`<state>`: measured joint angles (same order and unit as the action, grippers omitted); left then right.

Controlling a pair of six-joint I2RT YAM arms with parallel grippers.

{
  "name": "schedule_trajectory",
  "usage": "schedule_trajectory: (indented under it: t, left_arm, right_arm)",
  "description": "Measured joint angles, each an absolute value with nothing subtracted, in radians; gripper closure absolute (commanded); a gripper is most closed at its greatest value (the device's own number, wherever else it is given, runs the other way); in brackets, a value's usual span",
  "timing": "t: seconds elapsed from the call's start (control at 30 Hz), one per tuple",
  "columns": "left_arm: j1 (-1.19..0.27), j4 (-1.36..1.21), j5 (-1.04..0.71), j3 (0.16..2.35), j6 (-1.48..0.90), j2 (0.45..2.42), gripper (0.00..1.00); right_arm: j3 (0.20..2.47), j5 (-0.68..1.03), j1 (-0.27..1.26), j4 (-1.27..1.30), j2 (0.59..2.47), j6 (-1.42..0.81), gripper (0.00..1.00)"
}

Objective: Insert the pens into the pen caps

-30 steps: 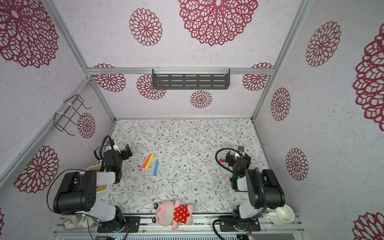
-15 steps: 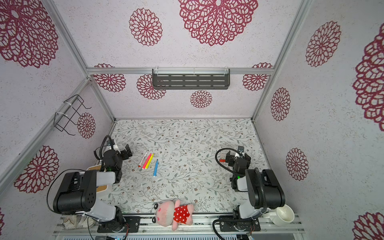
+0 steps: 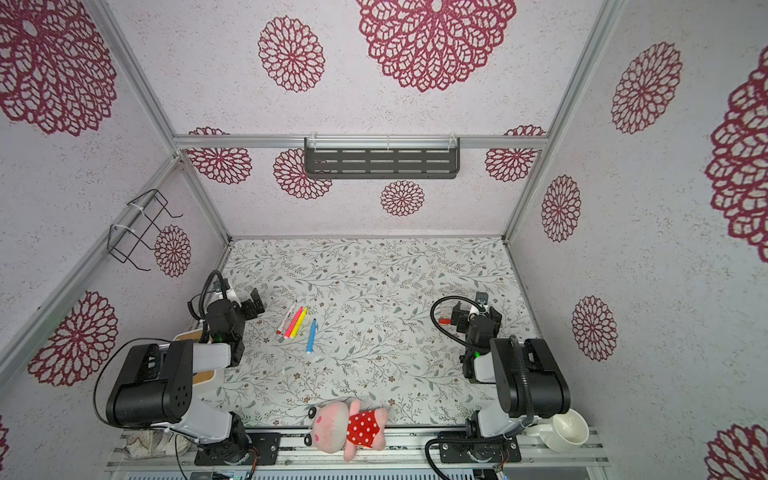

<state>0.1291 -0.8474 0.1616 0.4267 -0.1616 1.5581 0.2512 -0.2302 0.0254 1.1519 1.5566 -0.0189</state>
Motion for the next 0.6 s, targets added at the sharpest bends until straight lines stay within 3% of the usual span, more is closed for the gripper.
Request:
schedule_trajectory:
  t: [0.6]
  left_arm:
    - [0.13,-0.834,0.17,0.427,-0.162,1.55,0.01]
  right_arm:
    - [0.231,-0.278,0.062,1.141,1.499,-0.012,0.01]
